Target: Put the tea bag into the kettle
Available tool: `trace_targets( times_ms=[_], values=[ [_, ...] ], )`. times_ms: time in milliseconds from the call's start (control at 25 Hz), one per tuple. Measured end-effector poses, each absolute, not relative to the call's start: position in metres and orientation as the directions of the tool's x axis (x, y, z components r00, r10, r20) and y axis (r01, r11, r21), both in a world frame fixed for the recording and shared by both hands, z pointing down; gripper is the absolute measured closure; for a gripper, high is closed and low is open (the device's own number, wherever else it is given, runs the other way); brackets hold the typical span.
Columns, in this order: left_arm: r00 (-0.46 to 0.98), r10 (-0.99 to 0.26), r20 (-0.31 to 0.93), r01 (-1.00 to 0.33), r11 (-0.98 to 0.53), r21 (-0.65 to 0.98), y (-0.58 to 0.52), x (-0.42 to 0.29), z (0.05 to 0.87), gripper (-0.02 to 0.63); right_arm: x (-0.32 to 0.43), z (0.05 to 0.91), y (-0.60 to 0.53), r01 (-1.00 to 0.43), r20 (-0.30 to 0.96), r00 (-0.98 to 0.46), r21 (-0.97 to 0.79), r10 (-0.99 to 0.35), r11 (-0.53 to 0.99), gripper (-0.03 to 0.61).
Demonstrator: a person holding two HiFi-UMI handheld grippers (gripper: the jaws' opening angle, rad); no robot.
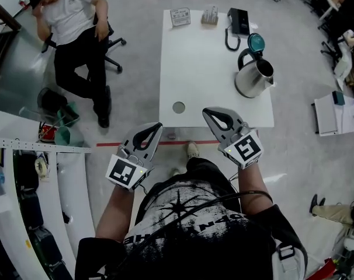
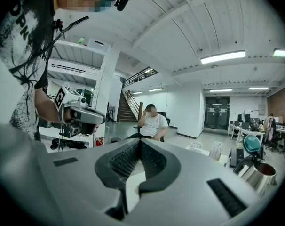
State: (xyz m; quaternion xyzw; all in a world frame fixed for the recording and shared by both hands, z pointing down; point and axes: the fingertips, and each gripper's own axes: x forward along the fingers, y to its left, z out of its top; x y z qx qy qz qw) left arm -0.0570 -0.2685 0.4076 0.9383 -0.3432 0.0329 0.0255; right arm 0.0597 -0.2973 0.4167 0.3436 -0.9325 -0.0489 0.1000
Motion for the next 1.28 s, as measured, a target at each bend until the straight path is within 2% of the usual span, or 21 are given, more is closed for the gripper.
trace_targets(
  times_ms=[560,1280],
  values=[
    [0.729,-0.683,0.05,-0.684,-0.729,0.016,-0.206,-0.109,0.409,0.603,0.01,0.414,-0.232,-0.578,0.154,-0.777,0.21,-0.61,0.789,0.568],
    [0.738,-0.673,0.041,-0.674,-0.739,-0.01,-0.179,-0.106,0.407,0.603,0.015,0.411,-0.204,-0.595,0.149,-0.761,0.227,-0.631,0.771,0.569]
  ],
)
